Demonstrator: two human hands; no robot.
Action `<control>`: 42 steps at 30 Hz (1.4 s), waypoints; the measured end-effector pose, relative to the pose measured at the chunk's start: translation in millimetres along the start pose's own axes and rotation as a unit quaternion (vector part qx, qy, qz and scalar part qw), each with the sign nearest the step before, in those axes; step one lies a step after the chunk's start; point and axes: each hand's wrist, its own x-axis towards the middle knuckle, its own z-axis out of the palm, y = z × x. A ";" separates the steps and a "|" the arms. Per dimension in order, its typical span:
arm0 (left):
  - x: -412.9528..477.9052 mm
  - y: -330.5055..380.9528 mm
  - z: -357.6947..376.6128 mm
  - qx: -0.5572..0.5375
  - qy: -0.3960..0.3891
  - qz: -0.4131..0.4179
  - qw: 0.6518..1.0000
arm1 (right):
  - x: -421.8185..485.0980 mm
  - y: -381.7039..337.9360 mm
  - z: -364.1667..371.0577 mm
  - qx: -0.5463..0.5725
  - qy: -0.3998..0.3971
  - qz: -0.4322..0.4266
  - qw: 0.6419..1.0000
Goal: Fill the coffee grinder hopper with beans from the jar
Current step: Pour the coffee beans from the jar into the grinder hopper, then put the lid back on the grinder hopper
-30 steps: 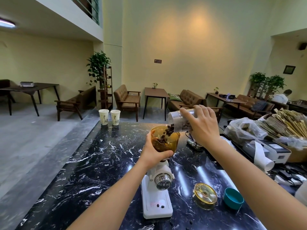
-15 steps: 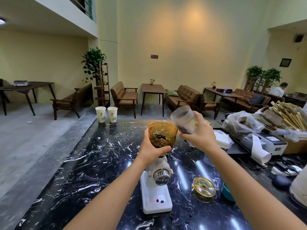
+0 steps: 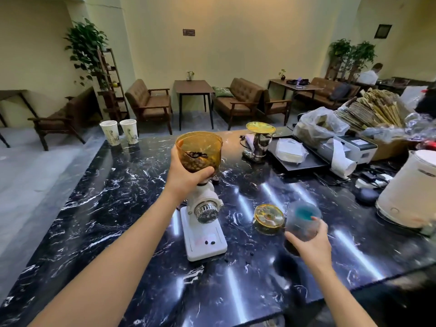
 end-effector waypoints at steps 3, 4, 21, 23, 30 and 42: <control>0.3 -0.8 3.2 0.003 0.010 0.010 1.000 | -1.7 38.8 -18.9 -0.019 0.039 0.052 0.998; -0.2 -1.2 4.1 0.001 0.015 0.012 1.000 | 0.2 46.4 -23.5 -0.027 0.051 0.061 0.996; -4.3 -0.6 6.5 -0.039 0.015 0.006 0.999 | 6.0 20.6 60.8 0.154 -0.027 0.300 0.941; -4.5 -0.2 6.5 -0.041 0.015 0.002 0.999 | 34.3 11.9 72.1 0.245 -0.011 0.373 0.895; -4.0 -1.8 4.7 -0.031 0.013 0.001 0.999 | 68.9 -1.0 92.9 0.259 0.101 0.438 0.855; -2.8 -4.8 5.4 -0.017 0.019 -0.010 1.000 | 72.1 -96.0 100.2 0.373 0.047 0.169 0.911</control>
